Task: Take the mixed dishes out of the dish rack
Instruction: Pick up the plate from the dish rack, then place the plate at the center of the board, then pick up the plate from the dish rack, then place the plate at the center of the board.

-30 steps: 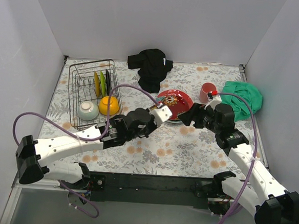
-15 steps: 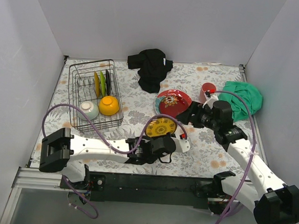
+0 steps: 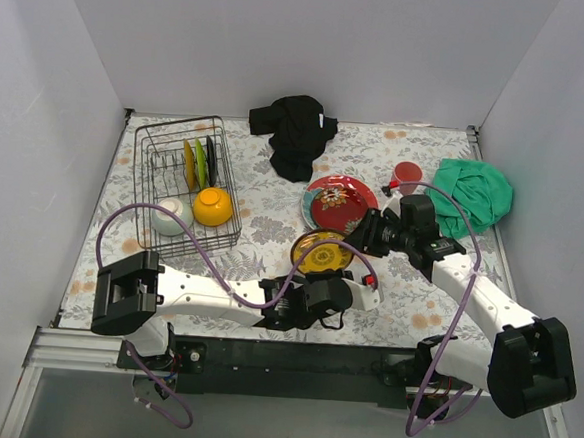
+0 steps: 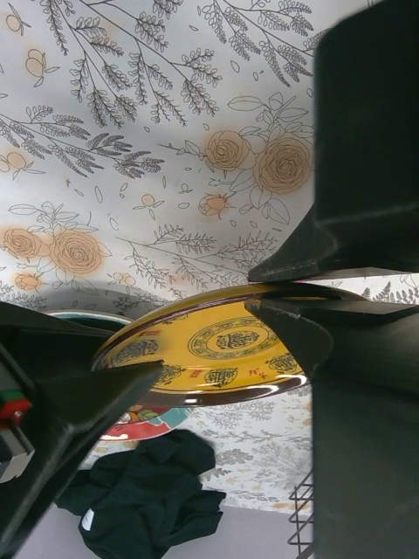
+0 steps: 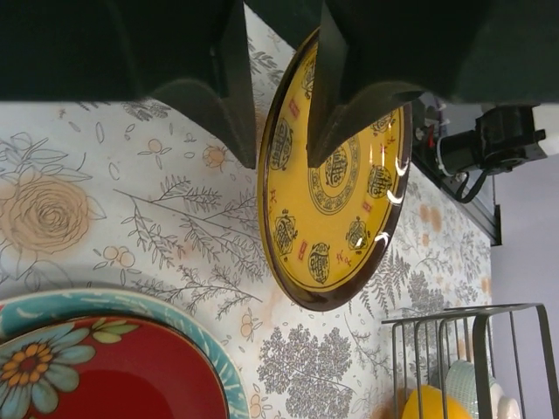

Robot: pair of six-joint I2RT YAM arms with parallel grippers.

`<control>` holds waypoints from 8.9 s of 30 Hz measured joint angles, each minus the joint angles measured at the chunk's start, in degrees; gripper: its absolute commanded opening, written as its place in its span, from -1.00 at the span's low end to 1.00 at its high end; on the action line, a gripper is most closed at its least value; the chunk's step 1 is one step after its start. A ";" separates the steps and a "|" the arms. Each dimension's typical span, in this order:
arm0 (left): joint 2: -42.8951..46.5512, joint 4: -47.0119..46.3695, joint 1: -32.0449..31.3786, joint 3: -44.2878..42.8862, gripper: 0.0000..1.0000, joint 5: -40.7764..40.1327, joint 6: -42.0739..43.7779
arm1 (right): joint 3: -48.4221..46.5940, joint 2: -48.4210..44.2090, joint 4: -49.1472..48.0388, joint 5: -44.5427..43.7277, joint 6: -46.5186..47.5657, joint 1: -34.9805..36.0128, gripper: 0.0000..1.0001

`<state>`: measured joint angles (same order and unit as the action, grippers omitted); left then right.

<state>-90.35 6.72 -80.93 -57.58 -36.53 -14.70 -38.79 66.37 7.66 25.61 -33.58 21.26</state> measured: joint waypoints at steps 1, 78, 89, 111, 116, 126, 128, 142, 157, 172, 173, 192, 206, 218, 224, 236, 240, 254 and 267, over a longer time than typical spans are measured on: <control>-0.11 -0.13 0.00 0.00 -1.00 -0.07 0.04 | 0.02 0.28 0.00 0.35 0.09 0.00 -0.58; 27.02 5.95 65.20 2.82 0.96 22.64 -42.71 | -13.97 30.62 -14.84 -15.30 -1.40 -8.50 0.39; 25.83 5.99 65.83 2.82 0.96 22.62 -42.73 | -17.81 28.28 -4.22 -21.59 6.60 -4.66 0.57; 9.62 6.88 81.99 -5.86 0.46 31.17 -49.48 | -5.51 -1.38 1.38 -24.09 14.10 0.68 0.59; 2.80 6.60 85.72 -9.40 0.03 35.23 -50.29 | -1.79 -7.43 1.27 -22.27 14.12 0.70 0.58; -5.60 6.40 86.44 -13.09 -0.25 42.80 -49.00 | 0.66 -9.75 0.83 -21.11 14.29 0.74 0.57; -6.49 6.05 86.44 -13.46 -0.31 44.19 -48.72 | 0.98 -9.75 0.83 -20.94 14.32 0.74 0.56; -7.82 4.76 86.60 -13.81 -1.00 50.73 -42.34 | 1.36 -9.73 0.81 -20.24 14.34 0.74 0.55; 4.39 7.74 86.42 -16.06 -1.00 50.75 -39.56 | 1.95 -9.68 0.83 -19.41 14.32 0.79 0.54; 17.66 12.07 61.94 -15.85 -1.00 42.84 -32.28 | 1.95 -9.75 0.81 -18.08 13.09 0.79 0.56; 17.99 12.24 59.67 -15.63 -1.00 42.32 -31.71 | 1.95 -9.79 0.81 -17.97 12.81 0.79 0.56; 12.24 14.05 16.15 -3.43 -1.00 16.15 -11.10 | 1.70 -13.66 0.83 -14.36 4.96 0.50 0.57; 0.31 5.57 3.93 -2.03 -1.00 2.91 -0.28 | -1.29 -11.26 1.70 -10.51 0.74 -0.09 0.53; -3.32 -1.05 2.25 -2.03 -1.00 -1.27 5.66 | -1.29 -3.32 4.31 -6.86 1.57 -0.15 0.08; -3.39 -2.34 1.88 -1.95 -0.85 -1.09 6.10 | -1.29 -1.73 3.80 -5.29 0.68 -0.15 -0.86; -2.10 -4.24 1.68 -0.85 0.92 -1.44 2.86 | -2.19 -1.38 3.15 -8.48 1.16 -0.92 -0.97; 0.96 -3.93 2.80 -0.61 0.96 -0.76 0.39 | -3.56 0.00 2.84 -9.84 2.16 -1.84 -0.97; 16.26 3.93 20.90 -2.14 0.96 11.72 -19.17 | -5.40 7.32 -3.17 -11.43 0.92 -8.13 -0.97; 32.33 5.20 57.83 3.19 0.96 27.50 -41.64 | -9.29 18.21 -10.40 -11.82 -2.64 -9.68 -0.97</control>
<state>-58.02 11.92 -23.09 -54.39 -9.04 -56.34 -48.07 84.58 -2.74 13.78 -36.23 11.57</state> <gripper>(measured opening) 0.981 0.091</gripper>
